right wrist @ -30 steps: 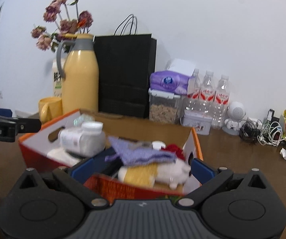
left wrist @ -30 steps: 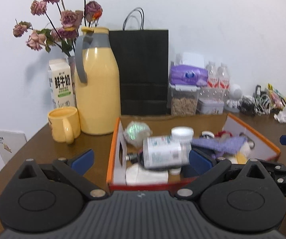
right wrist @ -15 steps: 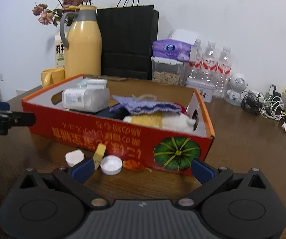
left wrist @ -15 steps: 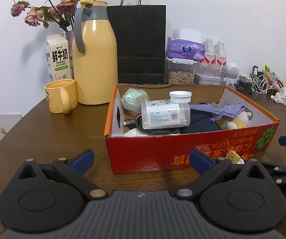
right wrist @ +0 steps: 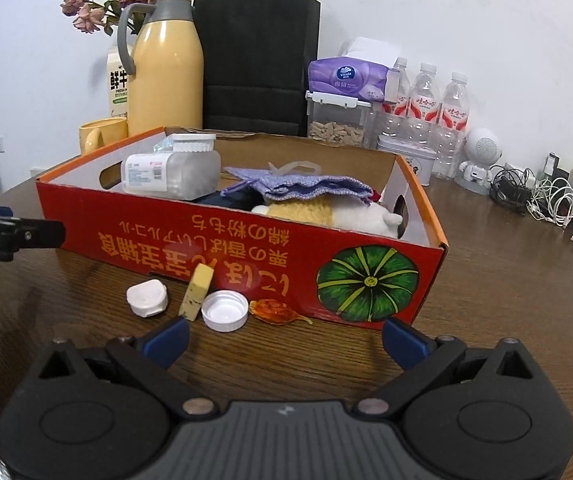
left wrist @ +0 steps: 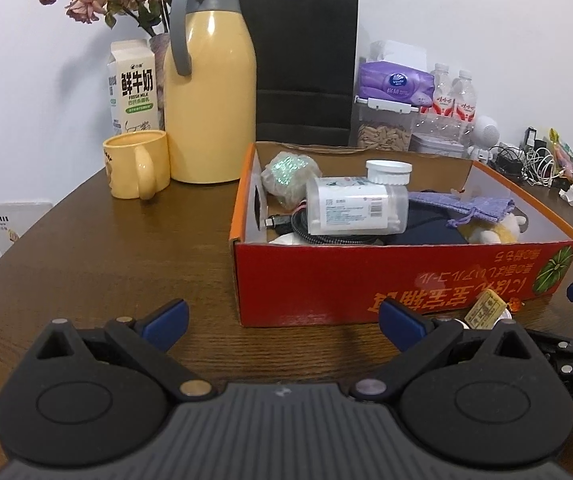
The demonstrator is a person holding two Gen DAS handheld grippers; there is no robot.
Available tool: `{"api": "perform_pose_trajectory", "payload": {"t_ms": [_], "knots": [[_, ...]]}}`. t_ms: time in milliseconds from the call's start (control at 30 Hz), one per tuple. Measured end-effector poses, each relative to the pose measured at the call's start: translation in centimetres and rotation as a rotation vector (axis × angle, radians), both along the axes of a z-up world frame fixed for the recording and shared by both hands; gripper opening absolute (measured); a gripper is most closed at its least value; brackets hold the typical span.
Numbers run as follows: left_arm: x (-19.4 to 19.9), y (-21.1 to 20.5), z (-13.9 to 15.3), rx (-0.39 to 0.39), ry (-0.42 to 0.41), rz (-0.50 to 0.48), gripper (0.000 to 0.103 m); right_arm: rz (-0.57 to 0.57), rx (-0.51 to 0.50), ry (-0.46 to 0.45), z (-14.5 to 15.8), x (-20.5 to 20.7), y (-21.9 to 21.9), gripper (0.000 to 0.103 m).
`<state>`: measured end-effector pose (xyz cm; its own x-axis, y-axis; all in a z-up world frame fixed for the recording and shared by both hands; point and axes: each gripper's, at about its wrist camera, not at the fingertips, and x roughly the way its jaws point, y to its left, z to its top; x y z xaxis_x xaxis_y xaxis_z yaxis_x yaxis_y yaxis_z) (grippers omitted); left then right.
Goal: Organize objects
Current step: 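Lower the right gripper onto the small orange toy and grasp it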
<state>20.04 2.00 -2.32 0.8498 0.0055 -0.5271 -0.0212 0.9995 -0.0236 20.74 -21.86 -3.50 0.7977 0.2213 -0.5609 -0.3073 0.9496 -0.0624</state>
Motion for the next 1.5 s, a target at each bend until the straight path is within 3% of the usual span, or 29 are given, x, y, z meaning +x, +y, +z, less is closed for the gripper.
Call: {"api": "perform_pose_trajectory", "payload": {"t_ms": [233,367,433,833,1500], "knots": [[-0.2,0.1,0.0,-0.004,-0.005,-0.001,0.103,-0.033,0.056,0.007,0.3,0.6,-0.9,0.066],[-0.2,0.1,0.0,-0.003,-0.005,-0.001,0.103,-0.049,0.107,0.031,0.3,1.5,-1.1,0.054],[-0.2,0.1,0.0,-0.005,-0.006,-0.002,0.103,-0.063,0.132,0.051,0.2,2.0,-1.2,0.044],[-0.3,0.1,0.0,-0.009,0.001,-0.004,0.103,-0.101,0.17,0.096,-0.4,2.6,-1.0,0.033],[-0.3,0.1,-0.2,-0.006,0.014,-0.004,0.103,-0.087,0.158,0.085,-0.6,2.4,-0.7,0.032]]}}
